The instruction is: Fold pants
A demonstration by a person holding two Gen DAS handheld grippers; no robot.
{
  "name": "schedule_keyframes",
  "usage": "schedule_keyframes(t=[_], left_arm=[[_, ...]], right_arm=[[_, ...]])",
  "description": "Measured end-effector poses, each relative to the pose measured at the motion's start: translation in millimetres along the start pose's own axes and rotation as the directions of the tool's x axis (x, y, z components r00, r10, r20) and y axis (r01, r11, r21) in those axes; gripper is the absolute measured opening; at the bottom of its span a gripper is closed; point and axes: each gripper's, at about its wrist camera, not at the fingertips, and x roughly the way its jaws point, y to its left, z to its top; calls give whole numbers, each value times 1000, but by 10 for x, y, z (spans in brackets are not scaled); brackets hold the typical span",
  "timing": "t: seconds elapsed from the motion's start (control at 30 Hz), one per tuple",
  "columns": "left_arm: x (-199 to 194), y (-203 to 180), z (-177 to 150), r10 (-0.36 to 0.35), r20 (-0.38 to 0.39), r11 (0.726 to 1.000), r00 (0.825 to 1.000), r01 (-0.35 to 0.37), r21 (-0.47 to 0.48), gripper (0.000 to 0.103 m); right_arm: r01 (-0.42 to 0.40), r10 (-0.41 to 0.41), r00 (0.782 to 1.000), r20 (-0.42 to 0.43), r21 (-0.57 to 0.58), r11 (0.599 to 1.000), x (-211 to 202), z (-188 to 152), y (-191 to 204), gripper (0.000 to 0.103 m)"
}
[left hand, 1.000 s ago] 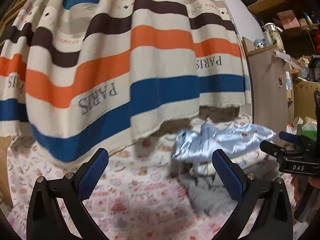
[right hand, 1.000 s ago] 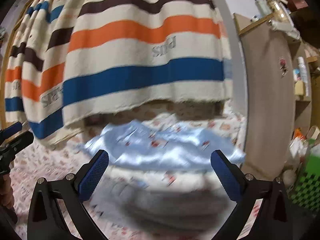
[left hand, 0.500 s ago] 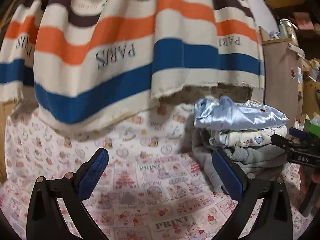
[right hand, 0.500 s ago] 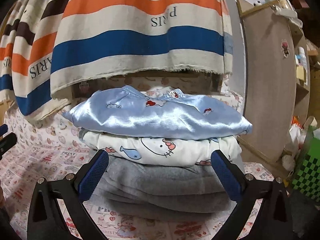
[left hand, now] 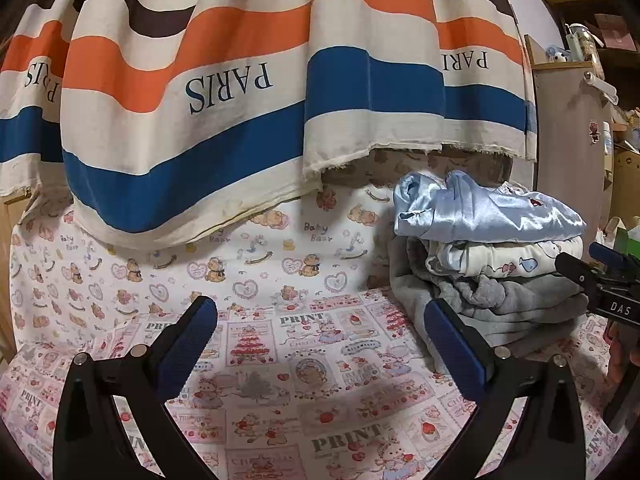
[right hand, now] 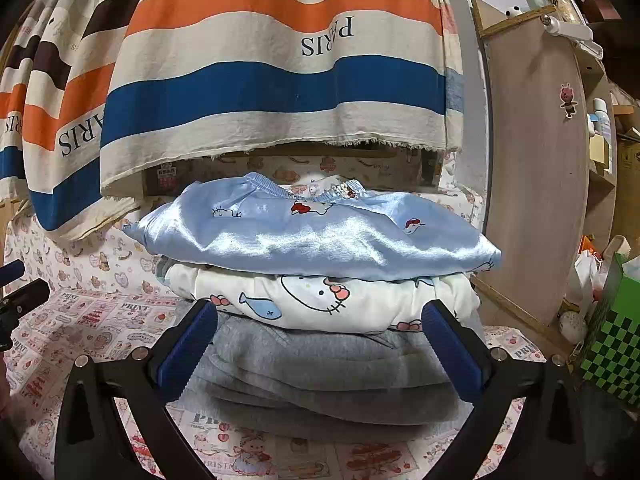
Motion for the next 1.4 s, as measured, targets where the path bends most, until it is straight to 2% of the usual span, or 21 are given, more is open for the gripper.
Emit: schedule_keyframes(t=[1.4], left_arm=[[-13, 33, 5, 18, -2, 1000, 1000, -18, -2, 103]], right_arm=[[-17, 17, 1000, 0, -6, 1000, -28, -11, 29, 102]])
